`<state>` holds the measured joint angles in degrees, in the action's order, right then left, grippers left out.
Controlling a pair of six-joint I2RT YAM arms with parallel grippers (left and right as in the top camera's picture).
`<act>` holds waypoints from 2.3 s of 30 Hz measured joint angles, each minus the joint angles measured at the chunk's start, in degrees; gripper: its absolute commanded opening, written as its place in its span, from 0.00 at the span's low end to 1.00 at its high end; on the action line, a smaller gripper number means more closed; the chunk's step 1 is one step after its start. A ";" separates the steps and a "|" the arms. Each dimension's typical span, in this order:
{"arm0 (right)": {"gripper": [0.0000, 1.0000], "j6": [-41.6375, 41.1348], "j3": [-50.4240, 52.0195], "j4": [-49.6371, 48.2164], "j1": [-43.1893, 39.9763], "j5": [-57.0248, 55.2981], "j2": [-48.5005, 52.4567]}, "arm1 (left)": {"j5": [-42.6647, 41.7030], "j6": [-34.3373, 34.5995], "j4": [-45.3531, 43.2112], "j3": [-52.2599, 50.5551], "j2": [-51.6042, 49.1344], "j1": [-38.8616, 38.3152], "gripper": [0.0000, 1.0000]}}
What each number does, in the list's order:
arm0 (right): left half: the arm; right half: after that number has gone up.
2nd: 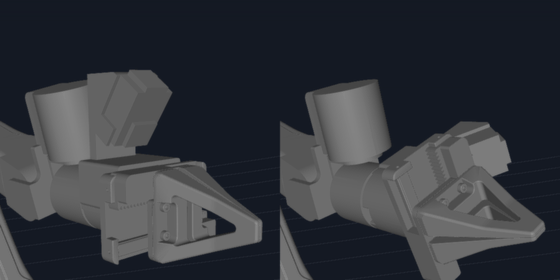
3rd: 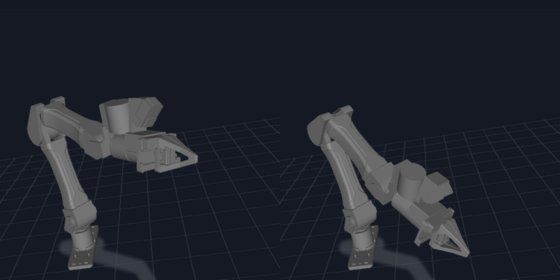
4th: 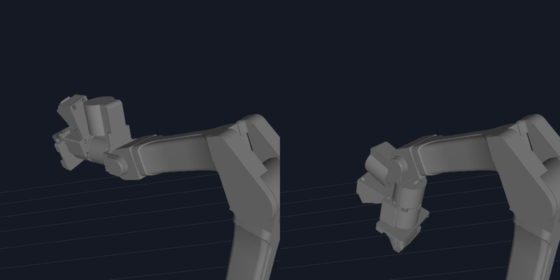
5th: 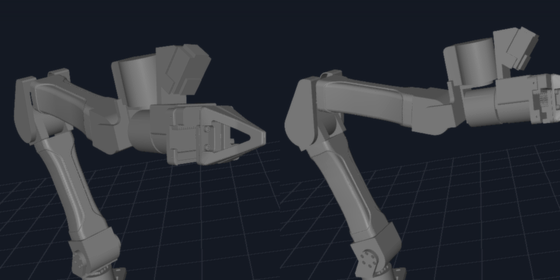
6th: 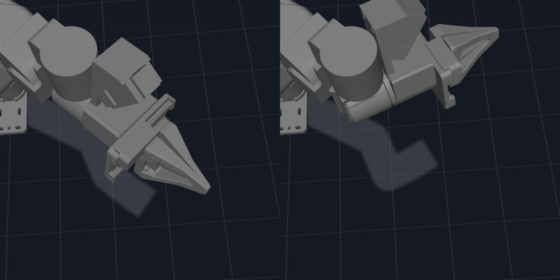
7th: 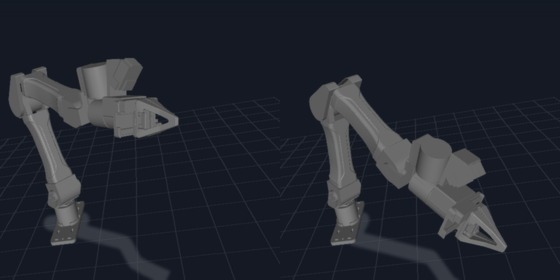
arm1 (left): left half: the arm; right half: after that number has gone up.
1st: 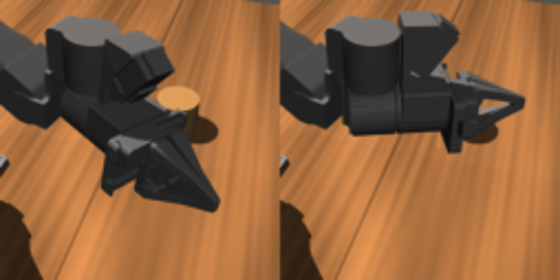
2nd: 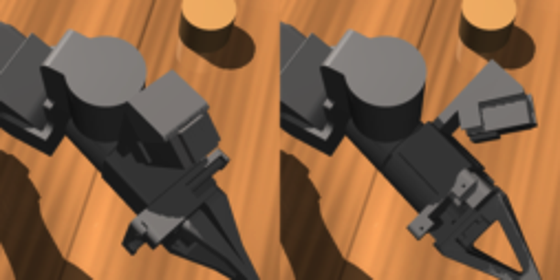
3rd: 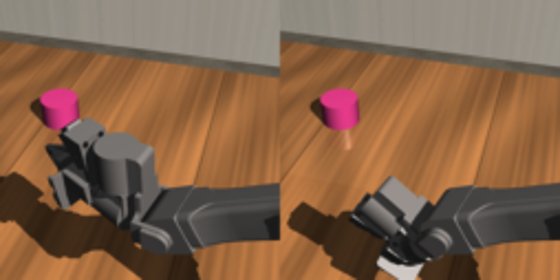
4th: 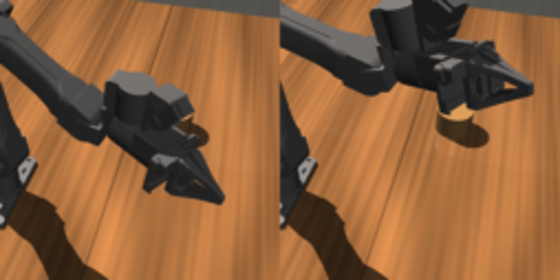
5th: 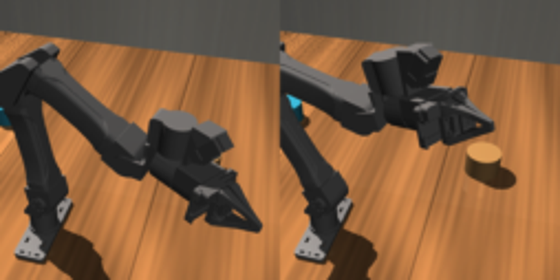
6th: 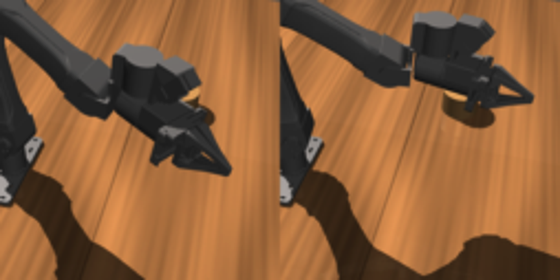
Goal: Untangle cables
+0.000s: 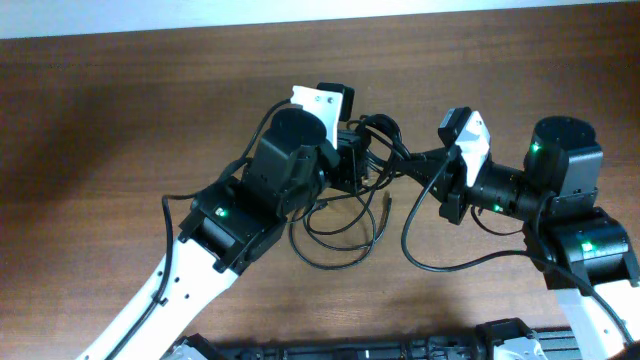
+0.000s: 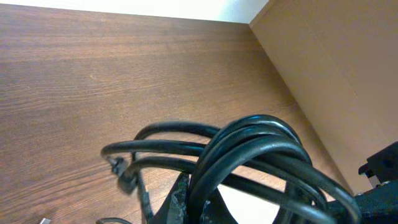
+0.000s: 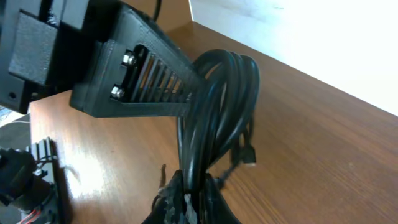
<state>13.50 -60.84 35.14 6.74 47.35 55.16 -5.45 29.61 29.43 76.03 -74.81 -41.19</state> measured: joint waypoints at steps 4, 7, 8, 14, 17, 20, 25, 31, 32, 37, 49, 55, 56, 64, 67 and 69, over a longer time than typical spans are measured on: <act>0.04 -6.12 0.00 0.00 0.31 -7.65 -0.02 | 0.81 0.72 -0.07 0.00 -0.11 -0.15 0.00; 0.04 -11.32 -0.02 0.48 0.72 -13.68 -0.02 | 0.98 1.09 -0.26 0.00 -0.11 -0.52 0.00; 0.04 -13.16 -0.02 0.98 0.90 -15.69 -0.02 | 0.96 1.27 -0.35 0.00 -0.11 -0.66 0.00; 0.04 -23.23 -0.04 7.39 0.13 -32.17 0.79 | 2.32 1.29 -0.22 0.00 -0.11 -0.26 0.00; 0.04 -25.24 -0.04 8.39 0.04 -35.36 2.10 | 3.02 1.25 -0.26 0.00 -0.09 -0.02 0.00; 0.06 -26.40 -0.04 8.44 0.04 -36.83 2.73 | 3.67 1.22 -0.13 0.00 -0.09 -0.04 0.00; 0.43 -19.28 -0.04 5.01 0.02 -28.02 2.10 | 6.82 -1.73 0.33 0.00 -0.09 -0.04 0.00; 0.61 -8.31 -0.04 2.19 0.04 -9.29 -0.26 | 7.37 -7.58 0.33 0.00 -0.09 -0.04 0.00; 0.61 -7.56 -0.04 2.12 0.04 -7.76 -0.26 | 7.17 -7.80 0.33 0.00 -0.09 -0.04 0.00; 0.52 -4.94 -0.04 -0.17 0.04 -2.43 -0.22 | 2.25 -8.92 0.13 0.00 -0.09 -0.04 0.00; 0.04 -5.40 -0.04 -1.84 0.00 -4.92 -0.17 | -2.10 -7.30 0.04 0.00 -0.09 -0.02 0.00; 0.04 -16.13 -0.07 0.15 0.61 -16.44 -0.20 | -3.08 -7.02 -0.07 0.00 -0.09 -0.04 0.00; 0.04 -17.99 -0.07 1.07 0.66 -18.95 -0.20 | -3.17 -6.84 -0.11 0.00 -0.09 -0.04 0.00; 0.04 -26.53 -0.07 5.75 0.94 -29.81 0.46 | -4.83 -6.21 -0.42 0.00 -0.09 -0.44 0.00; 0.04 -27.54 -0.11 6.49 0.98 -30.01 1.49 | -4.94 -6.21 -0.26 0.00 -0.09 -0.46 0.00; 0.04 -28.33 -0.13 7.32 1.03 -29.99 1.73 | -4.74 -6.21 0.02 0.00 -0.02 -0.48 0.00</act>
<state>-14.83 -60.97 42.46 7.77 17.37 56.88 -10.20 23.40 29.45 76.03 -74.83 -41.67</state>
